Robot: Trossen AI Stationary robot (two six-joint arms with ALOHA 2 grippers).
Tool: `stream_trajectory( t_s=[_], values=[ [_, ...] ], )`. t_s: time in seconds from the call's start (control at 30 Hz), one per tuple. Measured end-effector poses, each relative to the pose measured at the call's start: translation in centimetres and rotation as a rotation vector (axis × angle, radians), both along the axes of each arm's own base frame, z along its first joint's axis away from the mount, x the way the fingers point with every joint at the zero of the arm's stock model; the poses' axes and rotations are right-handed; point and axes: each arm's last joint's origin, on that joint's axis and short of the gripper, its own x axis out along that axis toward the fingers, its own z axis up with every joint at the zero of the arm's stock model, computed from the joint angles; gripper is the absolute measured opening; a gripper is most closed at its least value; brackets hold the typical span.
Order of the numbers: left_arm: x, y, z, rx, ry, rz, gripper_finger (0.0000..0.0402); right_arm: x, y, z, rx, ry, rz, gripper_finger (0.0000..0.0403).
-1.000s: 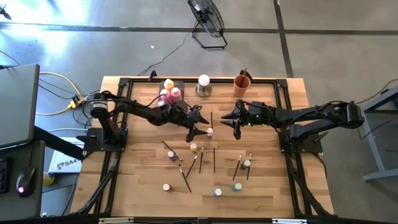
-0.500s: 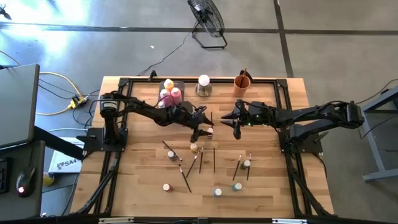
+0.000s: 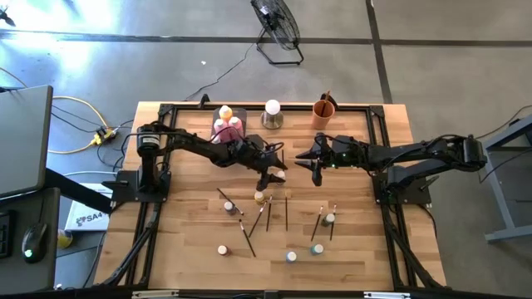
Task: Pick & Place Paint Supplies
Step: Put the small white black paint bottle into the gray bin
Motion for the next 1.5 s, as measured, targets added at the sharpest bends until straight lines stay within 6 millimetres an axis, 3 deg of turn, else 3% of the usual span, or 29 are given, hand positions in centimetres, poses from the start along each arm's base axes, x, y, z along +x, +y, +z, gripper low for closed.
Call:
stream_trajectory(
  t_s=[1.5],
  values=[
    [-0.11,-0.18,-0.41,0.002,0.043,0.025,0.0242,0.0,0.0,0.0,0.0,0.0,0.0,0.0091]
  ],
)
